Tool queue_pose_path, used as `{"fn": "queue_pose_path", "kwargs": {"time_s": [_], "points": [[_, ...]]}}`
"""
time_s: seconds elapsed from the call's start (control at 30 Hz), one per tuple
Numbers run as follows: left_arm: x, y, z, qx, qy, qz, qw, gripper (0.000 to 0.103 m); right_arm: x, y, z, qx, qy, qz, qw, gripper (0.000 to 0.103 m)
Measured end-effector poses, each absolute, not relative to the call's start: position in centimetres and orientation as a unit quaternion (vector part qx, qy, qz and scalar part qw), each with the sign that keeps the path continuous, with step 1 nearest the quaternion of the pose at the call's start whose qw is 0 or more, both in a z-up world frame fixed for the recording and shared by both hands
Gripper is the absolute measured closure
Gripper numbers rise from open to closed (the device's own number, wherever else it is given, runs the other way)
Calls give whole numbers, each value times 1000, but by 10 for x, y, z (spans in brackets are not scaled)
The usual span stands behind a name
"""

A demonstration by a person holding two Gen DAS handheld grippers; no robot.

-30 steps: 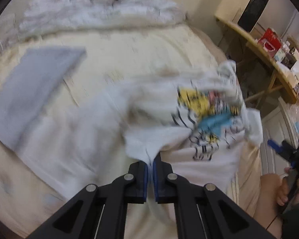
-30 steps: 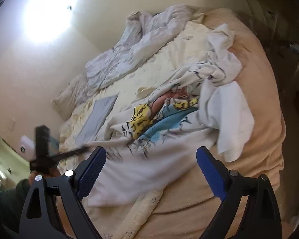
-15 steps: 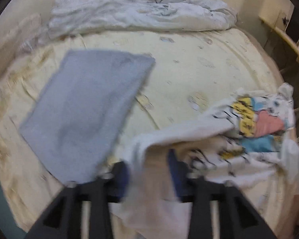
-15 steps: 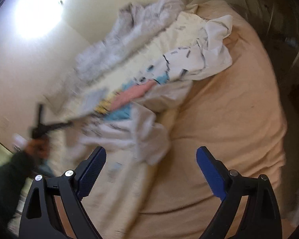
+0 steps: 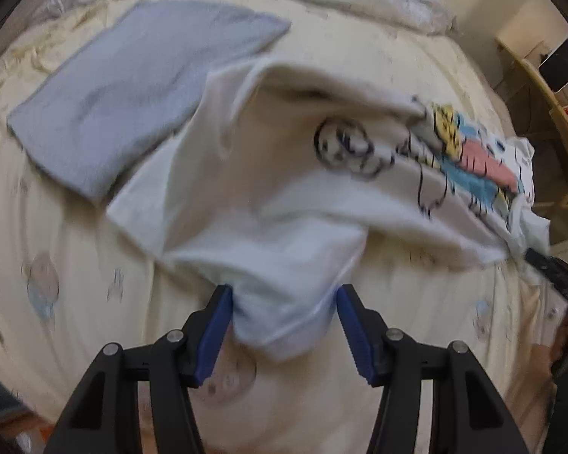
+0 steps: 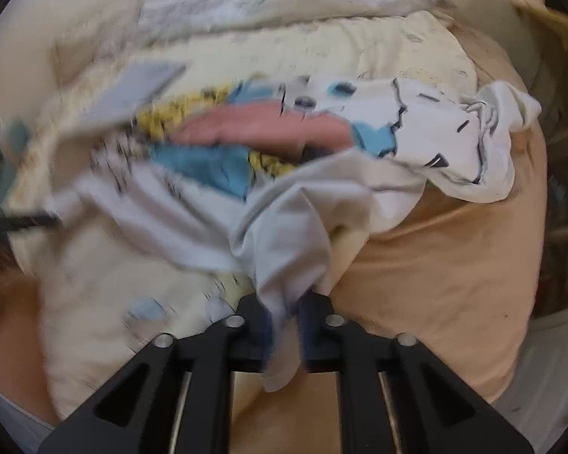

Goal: Fold clothes

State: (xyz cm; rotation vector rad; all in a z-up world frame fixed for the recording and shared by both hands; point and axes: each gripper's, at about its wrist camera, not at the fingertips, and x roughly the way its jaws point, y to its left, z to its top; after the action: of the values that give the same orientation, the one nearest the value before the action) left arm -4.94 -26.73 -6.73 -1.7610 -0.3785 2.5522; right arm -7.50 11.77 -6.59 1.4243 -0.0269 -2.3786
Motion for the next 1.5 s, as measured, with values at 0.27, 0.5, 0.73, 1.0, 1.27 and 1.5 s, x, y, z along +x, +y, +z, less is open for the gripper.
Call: {"fn": "queue_pose_path", "kwargs": {"time_s": [0.27,0.5,0.73,1.0,1.27,1.5], "points": [[-37,-278,5,-472,-165,862,84,93,-39,194,30,469,-202,-827,234,96],[16,-309,42,-516,-179,825,148,93,22,208,21,551,-179,-785,221,96],[51,-273,-17,-622,-111,758,164,93,56,182,-49,643,-10,-753,143,92],[62,-261,-8,-601,-117,773,166,93,28,116,-22,548,106,-820,127,8],[72,-269,-3,-582,-128,786,165,94,28,63,-98,578,245,-769,119,61],[67,-282,-3,-559,-148,805,135,95,28,129,-50,555,105,-819,100,97]]}}
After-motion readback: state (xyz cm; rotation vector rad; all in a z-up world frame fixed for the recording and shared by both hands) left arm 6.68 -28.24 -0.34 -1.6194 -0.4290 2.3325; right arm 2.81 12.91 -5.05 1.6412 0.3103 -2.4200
